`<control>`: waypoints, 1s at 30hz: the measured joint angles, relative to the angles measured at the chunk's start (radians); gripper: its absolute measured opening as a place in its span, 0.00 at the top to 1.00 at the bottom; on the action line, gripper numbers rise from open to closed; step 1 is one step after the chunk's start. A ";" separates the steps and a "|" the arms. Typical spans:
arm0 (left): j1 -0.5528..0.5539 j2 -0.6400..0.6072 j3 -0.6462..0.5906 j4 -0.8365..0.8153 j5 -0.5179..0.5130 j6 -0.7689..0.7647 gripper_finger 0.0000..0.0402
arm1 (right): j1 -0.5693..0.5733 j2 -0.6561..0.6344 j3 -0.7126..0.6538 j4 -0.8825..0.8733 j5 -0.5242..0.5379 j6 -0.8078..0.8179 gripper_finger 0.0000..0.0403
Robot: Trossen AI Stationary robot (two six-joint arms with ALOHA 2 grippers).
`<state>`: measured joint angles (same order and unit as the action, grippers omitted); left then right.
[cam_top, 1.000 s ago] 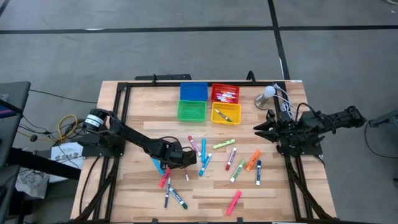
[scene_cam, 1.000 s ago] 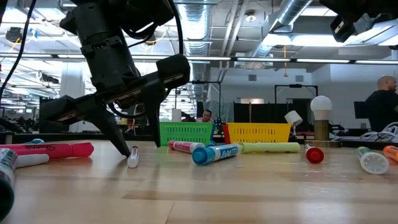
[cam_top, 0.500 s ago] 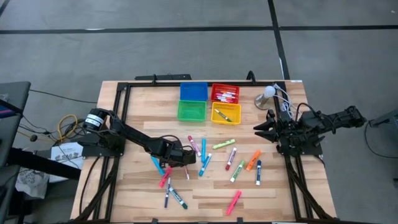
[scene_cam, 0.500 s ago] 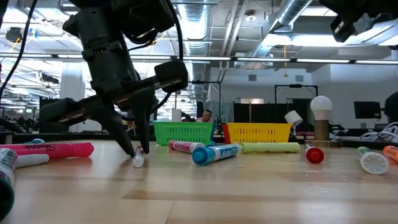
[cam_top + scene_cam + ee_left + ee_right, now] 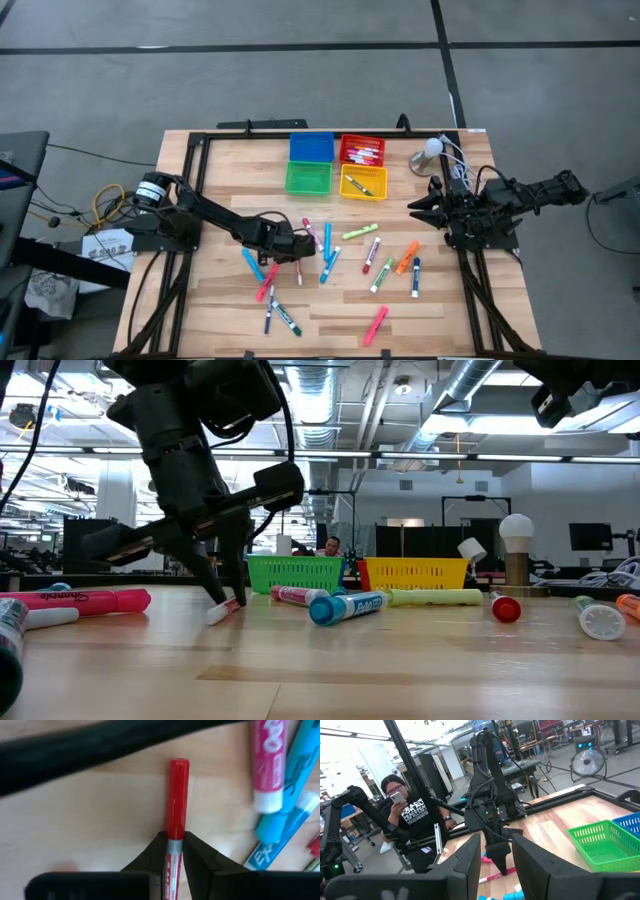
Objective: Pick & Place Markers
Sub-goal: Put the small red marker into the yellow basket
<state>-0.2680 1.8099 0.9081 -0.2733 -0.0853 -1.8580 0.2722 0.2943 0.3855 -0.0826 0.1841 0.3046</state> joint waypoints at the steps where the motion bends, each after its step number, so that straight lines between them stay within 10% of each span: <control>1: 0.005 -0.006 -0.001 0.005 0.000 0.003 0.89 | 0.000 0.000 0.000 0.000 0.000 0.000 0.75; 20: 0.068 -0.313 -0.005 -0.045 -0.099 0.164 0.90 | 0.000 0.000 0.000 0.000 0.000 0.001 0.75; 30: 0.068 -0.381 -0.003 0.193 -0.188 0.312 0.89 | 0.000 0.000 0.000 0.012 0.018 -0.013 0.75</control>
<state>-0.2001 1.4288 0.9051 -0.0806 -0.2737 -1.5461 0.2722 0.2943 0.3851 -0.0707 0.2017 0.2921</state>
